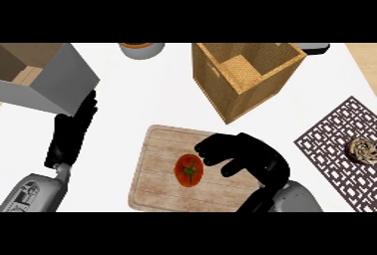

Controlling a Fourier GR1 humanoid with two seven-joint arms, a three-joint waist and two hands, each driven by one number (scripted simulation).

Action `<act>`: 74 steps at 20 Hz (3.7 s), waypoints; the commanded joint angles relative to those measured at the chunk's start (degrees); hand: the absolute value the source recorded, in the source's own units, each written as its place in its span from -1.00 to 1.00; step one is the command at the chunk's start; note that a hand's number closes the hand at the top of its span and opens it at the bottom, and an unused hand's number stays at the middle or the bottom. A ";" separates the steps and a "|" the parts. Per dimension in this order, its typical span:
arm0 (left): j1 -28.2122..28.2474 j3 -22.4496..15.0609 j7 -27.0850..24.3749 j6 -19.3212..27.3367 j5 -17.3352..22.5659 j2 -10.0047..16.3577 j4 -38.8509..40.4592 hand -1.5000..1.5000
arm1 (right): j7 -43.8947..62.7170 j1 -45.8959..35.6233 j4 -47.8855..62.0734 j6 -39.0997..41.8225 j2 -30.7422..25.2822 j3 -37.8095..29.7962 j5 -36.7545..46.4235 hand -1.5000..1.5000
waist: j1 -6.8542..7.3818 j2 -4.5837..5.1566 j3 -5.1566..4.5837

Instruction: Pick the tomato from the cutting board and place it in the basket

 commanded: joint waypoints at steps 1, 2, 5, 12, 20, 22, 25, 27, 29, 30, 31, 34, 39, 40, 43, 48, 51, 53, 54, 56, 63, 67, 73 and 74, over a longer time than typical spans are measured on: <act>-0.60 1.60 1.44 -0.52 0.69 1.13 0.60 0.00 | -0.46 -0.89 -2.79 -5.09 -7.98 -5.31 10.19 -1.00 | -1.85 -0.43 -0.17; -0.38 1.18 1.89 -0.66 0.47 1.33 -0.28 0.00 | 0.86 -3.74 -2.51 -5.89 -10.19 -6.64 12.93 -1.00 | -1.27 -0.46 -0.18; -0.60 1.37 1.69 -1.86 0.93 1.40 0.50 0.00 | 2.22 -5.32 -3.90 -4.15 -19.00 -8.26 19.16 -1.00 | -1.55 -0.45 -0.21; -0.94 2.09 0.41 -2.03 0.19 0.45 1.90 0.00 | 0.68 -8.55 -4.25 10.17 -34.25 -6.15 24.04 -1.00 | -0.62 -0.11 -0.19; -3.08 3.81 4.20 -3.17 -3.00 -1.77 1.05 0.00 | 2.19 -5.16 -8.19 12.18 -32.91 -5.53 25.12 -1.00 | -0.54 -0.09 -0.13; 1.38 6.25 3.74 -6.76 -1.16 1.08 -3.33 0.00 | -0.22 -4.80 -4.75 8.71 -30.15 -4.09 28.83 -1.00 | -0.08 -0.10 -0.12; -0.92 6.20 2.03 -6.05 -4.48 -2.70 1.49 0.00 | 4.46 -2.62 -8.60 8.51 -26.72 -4.06 28.55 -1.00 | -0.48 -0.08 -0.14; -0.44 6.49 2.65 -6.22 -5.56 -3.87 0.87 0.00 | 2.84 -3.23 -5.57 7.81 -25.16 -4.77 30.02 -1.00 | -0.35 -0.06 -0.13; -1.53 5.36 3.54 -5.73 -5.70 -5.84 0.75 0.00 | -2.10 -1.69 -0.51 2.24 -24.27 -3.70 33.89 -1.00 | -0.31 -0.02 -0.11; -0.31 8.26 0.29 -7.36 -5.80 -5.30 2.85 0.00 | -0.40 -1.91 -2.30 3.94 -23.28 -5.34 33.61 -1.00 | -0.35 -0.04 -0.13; -1.34 7.59 4.31 -7.67 -6.37 -5.16 1.07 0.00 | 3.41 -4.52 -2.18 4.02 -20.15 -4.27 33.78 -1.00 | -0.26 -0.05 -0.13; -5.67 7.78 4.48 -6.25 -8.41 -7.23 4.32 0.00 | 0.18 -7.67 5.72 2.10 -17.86 -2.91 36.76 -1.00 | -0.24 0.08 -0.12; -3.57 9.62 7.33 -8.27 -9.08 -6.97 -0.25 0.00 | 0.41 -4.96 5.34 1.78 -14.42 -1.56 39.87 -1.00 | -0.25 -0.06 -0.12; -0.42 10.04 -0.29 -8.87 -9.36 -7.35 4.26 0.00 | -3.40 -5.60 9.93 0.39 -14.81 -1.09 41.15 -1.00 | -0.14 0.03 -0.13; 2.46 10.19 6.22 -9.49 -9.08 -6.43 -4.66 0.00 | 0.70 -5.92 8.26 0.61 -11.73 1.35 43.91 -1.00 | 0.08 -0.11 -0.11; -0.84 15.41 -2.16 -14.14 -9.40 -5.86 5.96 0.00 | -3.07 -5.84 12.56 -2.03 -8.29 -0.44 46.29 -1.00 | -0.30 0.00 -0.14; 2.72 11.92 4.69 -10.56 -12.48 -10.10 -3.55 0.00 | -0.25 -4.67 9.19 -0.14 -7.20 -0.67 47.85 -1.00 | -0.26 -0.11 -0.13; -0.62 14.13 3.86 -11.97 -12.87 -9.48 -0.41 0.00 | 0.27 -7.14 11.11 0.50 -4.52 -2.09 48.04 -1.00 | -0.29 -0.07 -0.13; 2.23 14.91 1.74 -14.00 -11.41 -8.84 0.01 0.00 | -1.66 -6.93 14.64 -2.65 -3.36 -0.37 50.39 -1.00 | -0.17 -0.05 -0.13; -0.91 14.73 7.88 -13.41 -11.98 -9.07 -3.31 0.00 | -4.31 -7.08 18.90 -5.49 -2.73 -0.01 52.69 -1.00 | -0.15 -0.05 -0.12; 1.17 15.75 -1.50 -13.67 -14.82 -12.20 3.40 0.00 | -0.43 -5.56 17.39 -5.28 3.03 1.87 55.85 -1.00 | -0.33 -0.02 -0.14; -1.19 16.58 0.50 -13.60 -16.29 -13.29 4.11 0.00 | 0.65 -4.43 15.32 -3.45 3.00 1.49 57.83 -1.00 | -0.41 -0.04 -0.14; -4.37 16.41 4.42 -13.34 -17.93 -13.73 3.50 0.00 | 2.81 -6.96 22.04 -7.03 4.36 4.71 57.04 -1.00 | -0.29 0.04 -0.13; -1.46 19.35 1.80 -17.16 -15.27 -11.24 3.78 0.00 | -4.08 -5.52 21.93 -4.03 1.25 0.02 58.74 -1.00 | -0.34 -0.01 -0.13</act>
